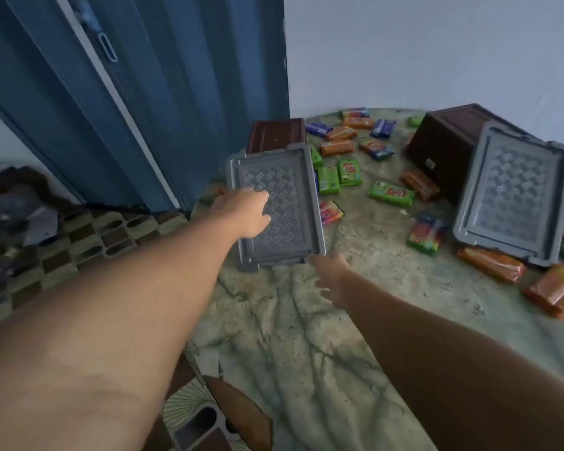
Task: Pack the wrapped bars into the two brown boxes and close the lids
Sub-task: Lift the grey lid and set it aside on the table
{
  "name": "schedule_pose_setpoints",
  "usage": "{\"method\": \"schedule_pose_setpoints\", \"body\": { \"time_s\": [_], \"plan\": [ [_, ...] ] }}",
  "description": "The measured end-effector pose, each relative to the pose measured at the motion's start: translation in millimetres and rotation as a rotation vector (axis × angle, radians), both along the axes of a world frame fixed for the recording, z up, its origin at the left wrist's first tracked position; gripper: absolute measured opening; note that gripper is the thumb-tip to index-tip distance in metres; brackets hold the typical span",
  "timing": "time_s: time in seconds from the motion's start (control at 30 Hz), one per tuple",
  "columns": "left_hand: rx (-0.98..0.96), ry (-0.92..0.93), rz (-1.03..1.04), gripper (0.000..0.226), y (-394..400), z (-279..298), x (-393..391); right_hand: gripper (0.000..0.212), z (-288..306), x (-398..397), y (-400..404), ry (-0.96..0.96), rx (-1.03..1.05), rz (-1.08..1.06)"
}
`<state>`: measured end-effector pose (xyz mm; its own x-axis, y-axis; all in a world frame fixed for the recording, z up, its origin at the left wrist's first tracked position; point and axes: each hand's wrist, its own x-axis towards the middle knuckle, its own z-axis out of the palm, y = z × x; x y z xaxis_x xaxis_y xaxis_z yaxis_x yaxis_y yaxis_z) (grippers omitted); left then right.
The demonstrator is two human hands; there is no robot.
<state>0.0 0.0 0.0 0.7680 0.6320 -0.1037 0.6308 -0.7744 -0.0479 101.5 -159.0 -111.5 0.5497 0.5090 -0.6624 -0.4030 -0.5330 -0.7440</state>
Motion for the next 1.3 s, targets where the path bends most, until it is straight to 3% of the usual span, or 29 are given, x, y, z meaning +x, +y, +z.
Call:
{"method": "schedule_pose_setpoints", "body": {
  "time_s": [0.17,0.3,0.47,0.6,0.77,0.9,1.07,1.13,1.2,1.3],
  "plan": [
    [0.041,0.026,0.015,0.043,8.4,-5.5,6.4,0.043,-19.2,-4.7,21.8,0.159,-0.001,-0.205],
    [0.049,0.030,0.003,0.049,30.7,-9.9,16.8,0.023,-25.1,-10.7,37.5,0.303,0.015,-0.330],
    [0.101,-0.008,-0.066,0.057,92.3,-11.4,43.2,0.032,-28.5,-19.6,76.1,0.388,0.030,-0.549],
    [0.097,-0.032,-0.162,0.069,140.9,-12.6,61.0,0.049,-38.2,-27.2,97.6,0.375,0.010,-0.767],
    [0.009,0.002,-0.247,0.084,165.5,-28.3,77.2,0.041,-39.3,-31.4,109.6,0.378,0.006,-0.898],
    [0.089,-0.046,-0.163,0.082,180.7,-30.9,76.1,0.042,-38.9,-32.0,111.4,0.342,-0.004,-0.915],
    [-0.177,-0.234,-0.080,0.053,203.7,-31.8,74.8,0.045,-33.7,-42.7,103.3,0.304,0.084,-0.836],
    [-0.243,-0.261,-0.058,0.044,204.9,-33.8,67.1,0.036,-33.6,-43.0,97.9,0.274,0.165,-0.838],
    [-0.317,-0.312,-0.014,0.041,202.0,-37.7,55.3,0.030,-32.6,-38.1,90.1,0.176,0.202,-0.844],
    [-0.549,-0.337,0.102,0.035,184.4,-46.7,32.5,0.035,-33.7,-24.1,71.4,-0.052,0.096,-0.770]
  ]
}}
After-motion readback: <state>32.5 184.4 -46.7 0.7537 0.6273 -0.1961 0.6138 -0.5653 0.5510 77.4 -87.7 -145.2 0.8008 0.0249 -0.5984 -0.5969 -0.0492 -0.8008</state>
